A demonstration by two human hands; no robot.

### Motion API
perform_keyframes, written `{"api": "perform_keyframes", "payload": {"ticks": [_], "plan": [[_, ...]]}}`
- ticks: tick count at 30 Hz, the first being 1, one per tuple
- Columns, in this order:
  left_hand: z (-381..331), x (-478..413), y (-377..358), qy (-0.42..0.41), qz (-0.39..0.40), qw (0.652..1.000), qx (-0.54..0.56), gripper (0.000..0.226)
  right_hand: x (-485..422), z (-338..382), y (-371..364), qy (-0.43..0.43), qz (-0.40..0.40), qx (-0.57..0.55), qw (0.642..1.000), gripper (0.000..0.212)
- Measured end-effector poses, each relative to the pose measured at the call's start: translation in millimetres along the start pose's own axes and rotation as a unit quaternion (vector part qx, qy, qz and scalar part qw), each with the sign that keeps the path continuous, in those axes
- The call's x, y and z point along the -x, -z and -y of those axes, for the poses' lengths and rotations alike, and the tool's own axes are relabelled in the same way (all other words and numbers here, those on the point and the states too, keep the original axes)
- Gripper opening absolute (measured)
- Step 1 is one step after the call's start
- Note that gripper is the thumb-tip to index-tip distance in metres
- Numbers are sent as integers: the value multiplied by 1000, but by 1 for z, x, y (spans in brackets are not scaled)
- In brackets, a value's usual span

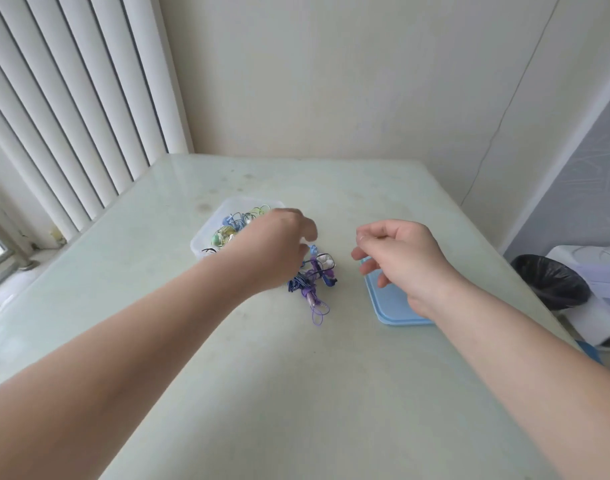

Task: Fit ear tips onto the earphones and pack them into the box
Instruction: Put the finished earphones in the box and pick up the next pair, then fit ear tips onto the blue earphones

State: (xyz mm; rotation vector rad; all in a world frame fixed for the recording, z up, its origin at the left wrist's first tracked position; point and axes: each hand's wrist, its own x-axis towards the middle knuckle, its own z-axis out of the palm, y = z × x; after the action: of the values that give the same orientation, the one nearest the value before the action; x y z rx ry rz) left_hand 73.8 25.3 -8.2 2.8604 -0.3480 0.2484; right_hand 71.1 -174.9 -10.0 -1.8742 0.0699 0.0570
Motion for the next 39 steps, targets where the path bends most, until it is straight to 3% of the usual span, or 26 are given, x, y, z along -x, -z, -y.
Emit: {"api": "perform_keyframes", "payload": {"ticks": [4, 8, 13, 20, 27, 31, 35, 39], "plan": [[-16, -27, -13, 29, 138, 983, -117, 25, -1, -9, 12, 6, -2, 36, 999, 12], [-22, -49, -19, 61, 206, 964, -158, 19, -6, -18, 29, 1, -6, 46, 999, 13], [-25, -63, -29, 85, 218, 960, -151, 10, -12, -27, 53, -13, -36, 39, 998, 12], [-24, -68, -29, 111, 231, 958, -131, 24, -22, -39, 73, -17, -93, 12, 995, 16], [-17, -66, -14, 88, 108, 989, -59, 14, -28, -43, 82, -19, -125, 9, 992, 21], [-14, -59, 4, 87, 16, 994, 67, 7, -25, -43, 77, -24, -112, 4, 993, 18], [-22, -45, 23, 70, -31, 972, 223, 9, -21, -40, 71, -22, -98, -2, 995, 17], [-39, -30, 31, 74, -19, 930, 359, 8, -19, -39, 74, -24, -99, -6, 995, 17]]}}
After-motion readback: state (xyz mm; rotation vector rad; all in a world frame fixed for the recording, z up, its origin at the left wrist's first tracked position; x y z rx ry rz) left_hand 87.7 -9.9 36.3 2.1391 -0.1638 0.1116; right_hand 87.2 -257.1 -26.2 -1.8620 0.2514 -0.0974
